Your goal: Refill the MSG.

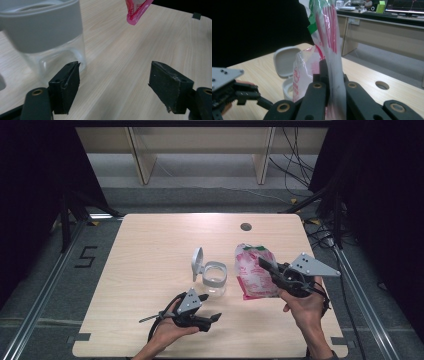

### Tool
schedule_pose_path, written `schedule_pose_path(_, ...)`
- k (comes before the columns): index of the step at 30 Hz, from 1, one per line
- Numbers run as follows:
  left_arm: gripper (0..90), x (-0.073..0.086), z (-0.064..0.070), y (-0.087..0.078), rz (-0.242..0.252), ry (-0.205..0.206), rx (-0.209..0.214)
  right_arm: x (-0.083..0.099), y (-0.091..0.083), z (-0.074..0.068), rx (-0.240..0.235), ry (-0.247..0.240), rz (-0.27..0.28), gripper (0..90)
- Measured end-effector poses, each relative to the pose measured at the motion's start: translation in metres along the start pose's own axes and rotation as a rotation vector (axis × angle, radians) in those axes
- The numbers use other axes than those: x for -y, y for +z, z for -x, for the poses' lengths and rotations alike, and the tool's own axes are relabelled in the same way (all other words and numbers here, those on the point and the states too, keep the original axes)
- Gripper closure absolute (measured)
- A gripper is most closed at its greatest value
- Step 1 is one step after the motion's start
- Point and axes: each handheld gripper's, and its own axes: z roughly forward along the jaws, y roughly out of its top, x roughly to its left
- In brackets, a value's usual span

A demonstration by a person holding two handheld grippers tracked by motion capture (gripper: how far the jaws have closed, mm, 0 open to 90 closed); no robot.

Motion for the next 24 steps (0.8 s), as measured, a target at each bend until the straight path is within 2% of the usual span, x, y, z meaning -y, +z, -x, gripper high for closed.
schedule_pose_path(1, 25.1, -0.001, 0.001, 0.003, 0.003, -0.001, 0.011, -0.002, 0.0, -0.001, 0.0, -0.006, 0.003, 90.0)
schedule_pose_path(2, 26.2, -0.003, 0.003, 0.005, 0.012, -0.002, -0.006, -0.005, 0.0, -0.003, -0.003, -0.002, -0.005, 90.0)
schedule_pose_path(3, 27.4, -0.005, 0.004, 0.008, 0.022, -0.004, 0.009, -0.006, 0.001, -0.005, -0.002, -0.008, 0.007, 90.0)
schedule_pose_path(5, 29.0, -0.009, 0.008, 0.013, 0.036, -0.003, 0.012, -0.01, 0.002, -0.009, -0.017, -0.019, 0.001, 90.0)
schedule_pose_path(7, 30.5, -0.013, 0.009, 0.019, 0.033, 0.008, -0.002, -0.011, 0.005, -0.012, -0.038, -0.015, 0.005, 90.0)
schedule_pose_path(8, 31.2, -0.014, 0.012, 0.024, 0.049, -0.014, 0.009, -0.012, 0.006, -0.014, -0.028, -0.024, 0.004, 90.0)
schedule_pose_path(9, 31.6, -0.015, 0.013, 0.028, 0.049, -0.011, 0.016, -0.012, 0.008, -0.014, -0.044, -0.028, 0.01, 90.0)
schedule_pose_path(10, 32.0, -0.016, 0.016, 0.031, 0.05, -0.01, 0.005, -0.012, 0.009, -0.015, -0.052, -0.02, 0.003, 90.0)
schedule_pose_path(11, 32.3, -0.017, 0.017, 0.034, 0.054, -0.005, 0.014, -0.013, 0.01, -0.018, -0.065, -0.003, -0.004, 90.0)
schedule_pose_path(13, 32.9, -0.02, 0.019, 0.038, 0.06, -0.005, 0.017, -0.014, 0.012, -0.02, -0.061, -0.02, 0.003, 90.0)
schedule_pose_path(14, 32.9, -0.021, 0.019, 0.038, 0.056, 0.009, 0.0, -0.014, 0.014, -0.023, -0.081, 0.004, -0.006, 90.0)
schedule_pose_path(15, 34.5, -0.022, 0.019, 0.039, 0.07, 0.012, -0.006, -0.015, 0.014, -0.024, -0.077, 0.008, -0.015, 90.0)
schedule_pose_path(16, 36.6, -0.023, 0.021, 0.04, 0.078, 0.012, -0.007, -0.015, 0.017, -0.024, -0.078, -0.013, 0.009, 90.0)
schedule_pose_path(17, 37.8, -0.024, 0.021, 0.04, 0.074, 0.029, -0.023, -0.016, 0.019, -0.025, -0.091, -0.018, 0.011, 90.0)
schedule_pose_path(18, 43.0, -0.025, 0.021, 0.041, 0.084, 0.033, -0.028, -0.016, 0.021, -0.025, -0.077, -0.031, 0.015, 90.0)
schedule_pose_path(20, 44.5, -0.026, 0.021, 0.044, 0.102, 0.027, -0.024, -0.017, 0.022, -0.026, -0.081, -0.022, 0.015, 90.0)
schedule_pose_path(21, 45.7, -0.027, 0.02, 0.045, 0.093, 0.047, -0.03, -0.017, 0.023, -0.026, -0.089, -0.036, 0.018, 90.0)
schedule_pose_path(22, 48.4, -0.028, 0.021, 0.046, 0.098, 0.045, -0.039, -0.017, 0.023, -0.029, -0.101, -0.001, -0.001, 90.0)
schedule_pose_path(23, 52.1, -0.029, 0.021, 0.046, 0.097, 0.054, -0.036, -0.018, 0.023, -0.028, -0.084, -0.027, 0.001, 90.0)
schedule_pose_path(24, 58.3, -0.031, 0.022, 0.049, 0.1, 0.075, -0.043, -0.018, 0.025, -0.028, -0.089, -0.024, 0.001, 90.0)
